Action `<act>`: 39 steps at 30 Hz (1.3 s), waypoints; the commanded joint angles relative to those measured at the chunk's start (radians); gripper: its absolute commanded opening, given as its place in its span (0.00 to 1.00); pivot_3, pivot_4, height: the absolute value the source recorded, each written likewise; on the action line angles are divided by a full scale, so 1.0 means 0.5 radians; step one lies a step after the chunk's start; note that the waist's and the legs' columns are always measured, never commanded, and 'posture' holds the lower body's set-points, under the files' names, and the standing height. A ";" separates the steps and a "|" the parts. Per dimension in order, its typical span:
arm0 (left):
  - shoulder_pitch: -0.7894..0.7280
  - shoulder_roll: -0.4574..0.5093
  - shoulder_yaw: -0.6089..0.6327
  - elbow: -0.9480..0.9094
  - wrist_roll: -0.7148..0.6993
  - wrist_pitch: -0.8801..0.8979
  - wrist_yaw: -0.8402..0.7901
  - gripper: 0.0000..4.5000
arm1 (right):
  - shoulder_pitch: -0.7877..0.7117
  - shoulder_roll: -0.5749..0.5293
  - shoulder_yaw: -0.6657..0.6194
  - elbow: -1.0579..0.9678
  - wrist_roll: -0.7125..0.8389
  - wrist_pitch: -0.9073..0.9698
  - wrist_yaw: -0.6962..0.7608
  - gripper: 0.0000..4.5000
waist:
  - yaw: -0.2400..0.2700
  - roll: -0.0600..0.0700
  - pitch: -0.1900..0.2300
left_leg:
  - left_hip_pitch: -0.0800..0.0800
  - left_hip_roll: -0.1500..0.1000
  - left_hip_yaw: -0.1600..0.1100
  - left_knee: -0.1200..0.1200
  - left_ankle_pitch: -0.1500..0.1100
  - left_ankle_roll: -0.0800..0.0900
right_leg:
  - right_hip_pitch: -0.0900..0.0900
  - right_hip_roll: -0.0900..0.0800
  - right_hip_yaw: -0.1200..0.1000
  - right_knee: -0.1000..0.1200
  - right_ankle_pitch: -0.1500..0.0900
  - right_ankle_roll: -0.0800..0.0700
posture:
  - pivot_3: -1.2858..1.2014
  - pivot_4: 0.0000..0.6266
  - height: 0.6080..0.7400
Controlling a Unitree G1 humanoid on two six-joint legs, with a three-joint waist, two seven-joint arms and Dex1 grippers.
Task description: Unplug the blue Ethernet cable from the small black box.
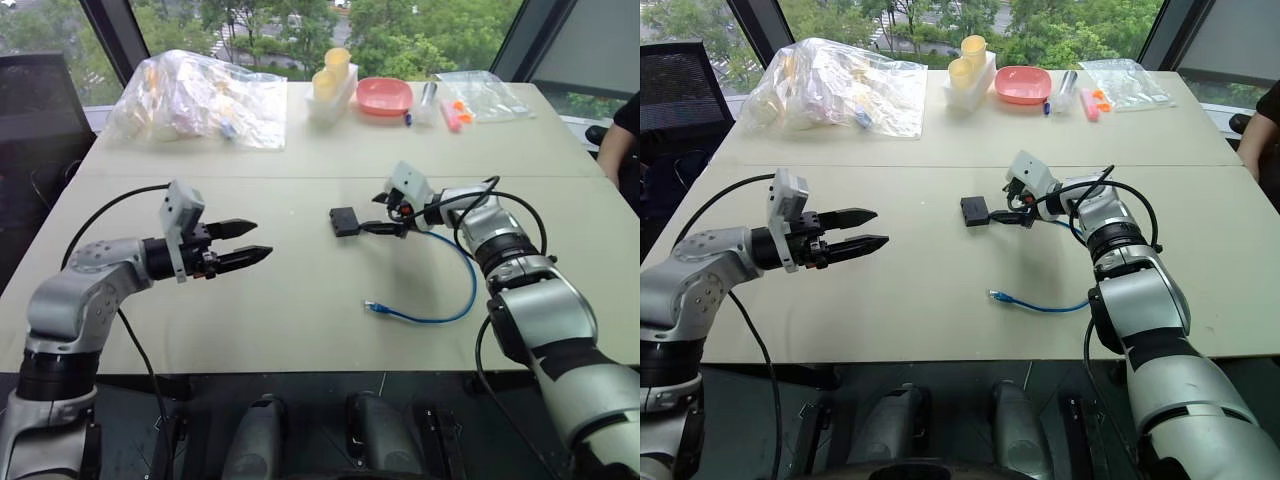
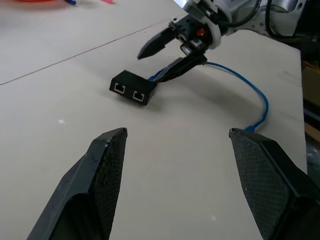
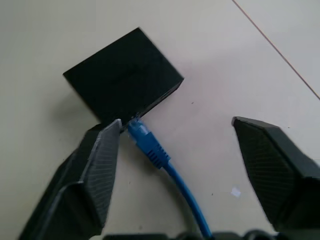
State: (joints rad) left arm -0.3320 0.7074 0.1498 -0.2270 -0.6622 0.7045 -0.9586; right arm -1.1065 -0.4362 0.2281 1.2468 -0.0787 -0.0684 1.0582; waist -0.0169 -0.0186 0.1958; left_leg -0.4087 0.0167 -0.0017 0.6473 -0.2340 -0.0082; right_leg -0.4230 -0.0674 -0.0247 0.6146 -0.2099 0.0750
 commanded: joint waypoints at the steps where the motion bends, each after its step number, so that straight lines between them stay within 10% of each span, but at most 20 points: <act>1: 0.014 0.013 0.087 -0.091 -0.053 0.006 0.046 0.75 | -0.012 -0.004 -0.068 0.028 0.005 0.029 0.079 0.66 | -0.004 0.002 0.001 | 0.000 0.000 0.002 0.000 0.001 -0.001 | -0.002 0.000 0.004 0.002 0.001 -0.001 | 0.52 0.24 1.00; 16: -0.089 -0.030 -0.045 0.044 0.050 -0.087 0.041 0.75 | -0.008 0.207 -0.117 0.129 -0.134 -0.087 -0.186 0.66 | -0.061 0.001 0.000 | 0.008 0.002 0.013 0.000 0.001 -0.001 | -0.003 0.006 0.019 0.011 0.002 -0.001 | 0.52 0.24 1.00; 23: -0.057 -0.031 -0.054 0.057 0.072 -0.105 0.027 0.75 | 0.036 0.210 -0.085 0.090 -0.198 -0.222 -0.094 0.01 | -0.059 0.000 0.000 | 0.014 0.005 0.022 0.000 0.001 -0.001 | -0.003 0.009 0.026 0.013 0.002 -0.001 | 0.52 0.24 1.00; 32: -0.313 -0.100 -0.112 0.519 0.169 -0.223 -0.053 0.75 | 0.203 0.067 0.028 -0.448 -0.461 -0.777 -0.708 0.00 | -0.047 -0.001 0.000 | 0.018 0.008 0.037 -0.001 0.001 -0.002 | -0.007 0.009 0.037 0.018 0.002 -0.001 | 0.52 0.24 1.00; 39: -1.139 -0.426 -0.045 1.598 0.150 -0.258 -0.190 0.75 | 0.612 -0.180 -0.010 -1.556 -0.805 -0.816 -1.255 0.00 | 0.001 -0.003 0.001 | -0.001 0.004 0.042 0.005 0.002 -0.002 | -0.025 0.008 0.040 0.022 0.005 0.010 | 0.52 0.24 1.00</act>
State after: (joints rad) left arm -0.8649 0.5035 0.1048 0.5047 -0.5798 0.5987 -1.0217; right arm -0.8075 -0.5063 0.2436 0.5610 -0.4472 -0.4704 0.4855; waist -0.0165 -0.0201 0.1964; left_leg -0.4088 0.0185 0.0200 0.6494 -0.2331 -0.0094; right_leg -0.4358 -0.0639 -0.0039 0.6260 -0.2079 0.0813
